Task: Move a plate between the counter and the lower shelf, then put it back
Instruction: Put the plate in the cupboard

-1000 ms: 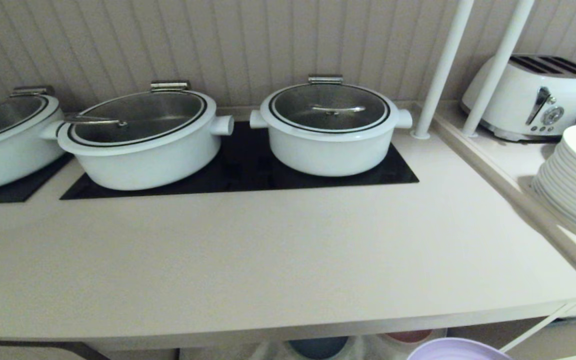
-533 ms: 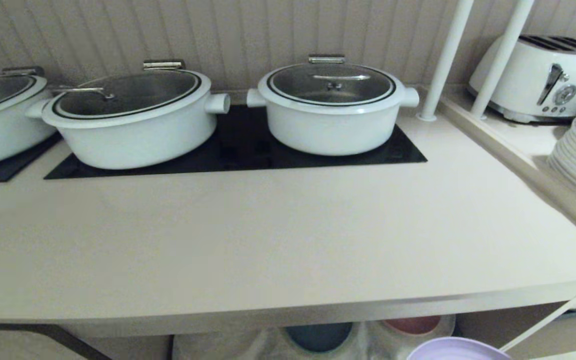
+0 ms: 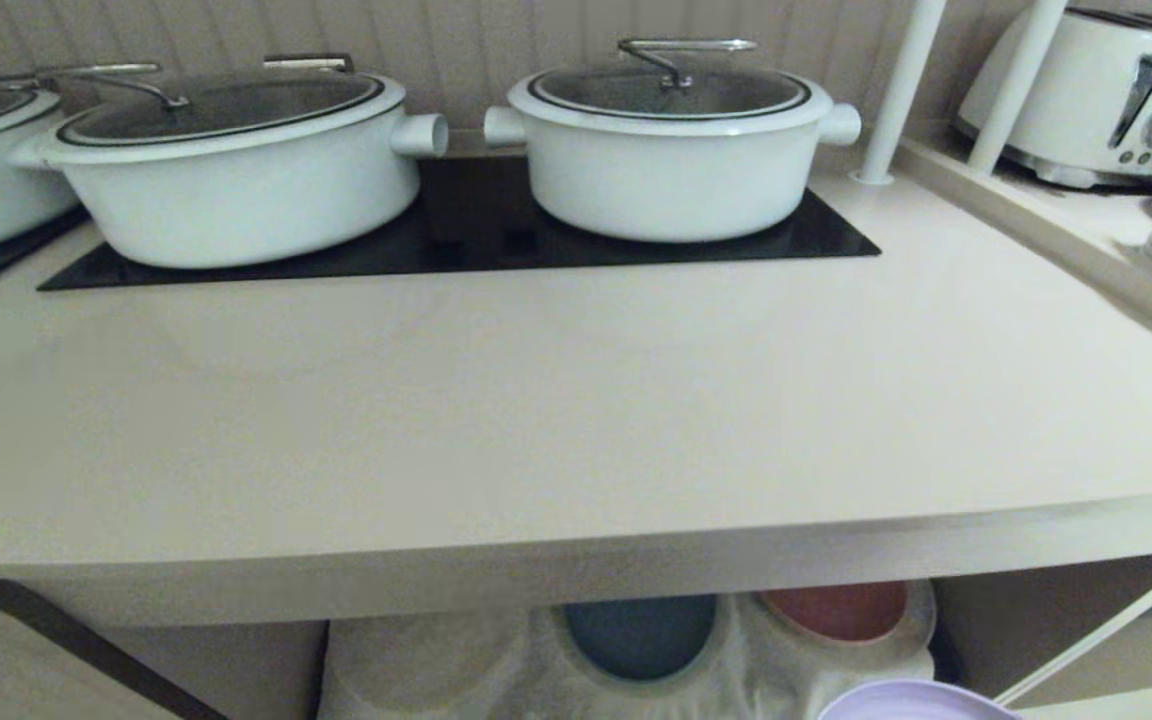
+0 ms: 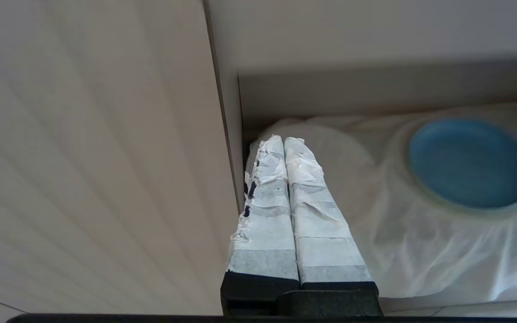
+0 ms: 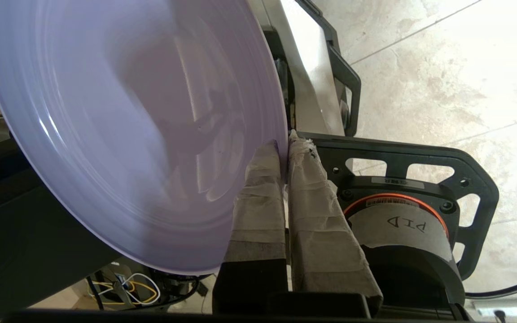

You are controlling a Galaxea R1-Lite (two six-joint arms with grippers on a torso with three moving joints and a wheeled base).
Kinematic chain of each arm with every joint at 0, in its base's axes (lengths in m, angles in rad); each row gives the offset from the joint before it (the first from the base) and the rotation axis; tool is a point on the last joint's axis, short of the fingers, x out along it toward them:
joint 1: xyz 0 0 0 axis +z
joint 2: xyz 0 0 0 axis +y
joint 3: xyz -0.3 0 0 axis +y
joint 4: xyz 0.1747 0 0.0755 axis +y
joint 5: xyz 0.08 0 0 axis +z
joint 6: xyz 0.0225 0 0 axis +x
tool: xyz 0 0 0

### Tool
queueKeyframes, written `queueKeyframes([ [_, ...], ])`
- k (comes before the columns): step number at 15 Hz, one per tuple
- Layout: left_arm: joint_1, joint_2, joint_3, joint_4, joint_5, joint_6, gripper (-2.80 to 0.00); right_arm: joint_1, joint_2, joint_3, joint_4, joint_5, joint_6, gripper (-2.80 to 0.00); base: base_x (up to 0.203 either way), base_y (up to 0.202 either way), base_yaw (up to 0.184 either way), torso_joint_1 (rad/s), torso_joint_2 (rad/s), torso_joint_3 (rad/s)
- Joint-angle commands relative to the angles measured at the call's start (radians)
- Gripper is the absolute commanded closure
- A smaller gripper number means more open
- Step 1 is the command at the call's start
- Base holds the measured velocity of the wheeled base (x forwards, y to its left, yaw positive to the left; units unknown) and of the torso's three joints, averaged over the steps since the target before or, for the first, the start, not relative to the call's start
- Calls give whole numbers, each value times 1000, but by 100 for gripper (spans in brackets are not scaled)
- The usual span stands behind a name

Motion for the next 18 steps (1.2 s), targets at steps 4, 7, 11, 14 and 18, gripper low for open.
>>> queueKeyframes([
  [4,0,0,0,-1,0,0,0,0,1,1,4,3,2,0,0,0,0,-209,499,288],
  [7,0,0,0,-1,0,0,0,0,1,1,4,3,2,0,0,0,0,-195,482,286],
  [11,0,0,0,-1,0,0,0,0,0,5,11,3,0,0,0,0,0,-175,469,290],
  [14,0,0,0,-1,0,0,0,0,-10,8,17,3,0,0,0,0,0,-148,457,301],
  [18,0,0,0,-1,0,0,0,0,-5,-3,18,3,0,0,0,0,0,-89,326,226],
])
